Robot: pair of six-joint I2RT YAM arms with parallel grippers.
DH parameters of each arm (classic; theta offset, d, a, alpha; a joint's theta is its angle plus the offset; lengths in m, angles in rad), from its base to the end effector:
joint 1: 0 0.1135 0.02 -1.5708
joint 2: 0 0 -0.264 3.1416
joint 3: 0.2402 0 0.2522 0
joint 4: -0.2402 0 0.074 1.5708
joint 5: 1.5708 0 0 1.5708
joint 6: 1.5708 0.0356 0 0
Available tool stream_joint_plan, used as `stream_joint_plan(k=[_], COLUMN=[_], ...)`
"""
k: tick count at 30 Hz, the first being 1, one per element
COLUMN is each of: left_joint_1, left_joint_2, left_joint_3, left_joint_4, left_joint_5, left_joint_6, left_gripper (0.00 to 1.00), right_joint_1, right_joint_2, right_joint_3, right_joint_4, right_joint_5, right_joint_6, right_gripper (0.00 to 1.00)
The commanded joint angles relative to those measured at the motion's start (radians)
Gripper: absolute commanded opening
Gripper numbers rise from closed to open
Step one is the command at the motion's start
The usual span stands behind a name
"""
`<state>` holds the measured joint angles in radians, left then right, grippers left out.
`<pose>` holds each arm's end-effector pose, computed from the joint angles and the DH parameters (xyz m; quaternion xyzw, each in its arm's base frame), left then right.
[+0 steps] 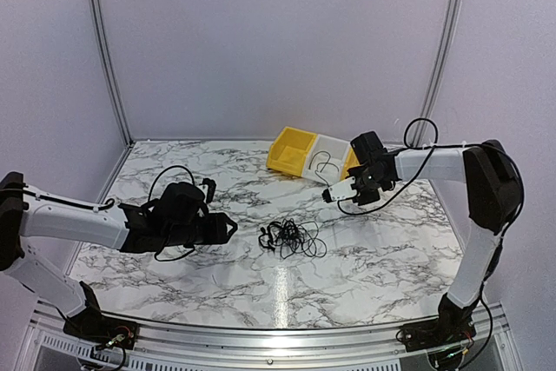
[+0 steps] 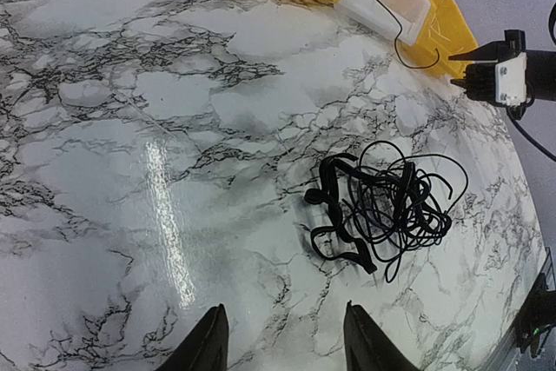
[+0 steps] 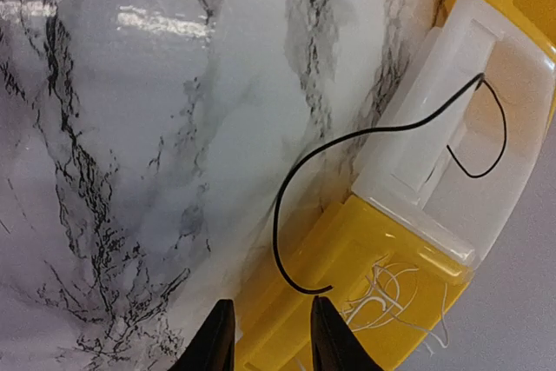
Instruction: Untangle the cables
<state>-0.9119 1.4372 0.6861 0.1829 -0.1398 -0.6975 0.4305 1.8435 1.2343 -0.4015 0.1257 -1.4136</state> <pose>0.1857 -0.2317 0.1930 0.0602 0.8734 -0.3030 0.3765 0.3512 0.1564 0.1842 -0.7538 0.5933 -0.1834 0.2147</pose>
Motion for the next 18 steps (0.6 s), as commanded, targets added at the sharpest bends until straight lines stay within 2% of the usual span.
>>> stream_joint_plan(k=[1, 7, 13, 18], left_joint_1=[-0.004, -0.004, -0.004, -0.004], left_joint_2=[-0.028, -0.044, -0.055, -0.061], left_joint_3=[-0.021, -0.042, -0.054, -0.058], left_joint_4=[0.012, 0.017, 0.020, 0.020], left_joint_5=[-0.022, -0.037, -0.047, -0.054], left_joint_6=[-0.014, -0.020, -0.026, -0.027], left_gripper=[0.48, 0.48, 0.48, 0.48], right_joint_1=[0.026, 0.048, 0.056, 0.056], right_joint_2=[-0.016, 0.023, 0.099, 0.142], right_joint_3=[-0.046, -0.065, -0.094, -0.076], right_joint_4=[0.123, 0.180, 0.306, 0.303], right_joint_5=[0.083, 0.121, 0.212, 0.237], right_joint_6=[-0.228, -0.320, -0.407, -0.417], right_gripper=[0.31, 0.32, 0.31, 0.30])
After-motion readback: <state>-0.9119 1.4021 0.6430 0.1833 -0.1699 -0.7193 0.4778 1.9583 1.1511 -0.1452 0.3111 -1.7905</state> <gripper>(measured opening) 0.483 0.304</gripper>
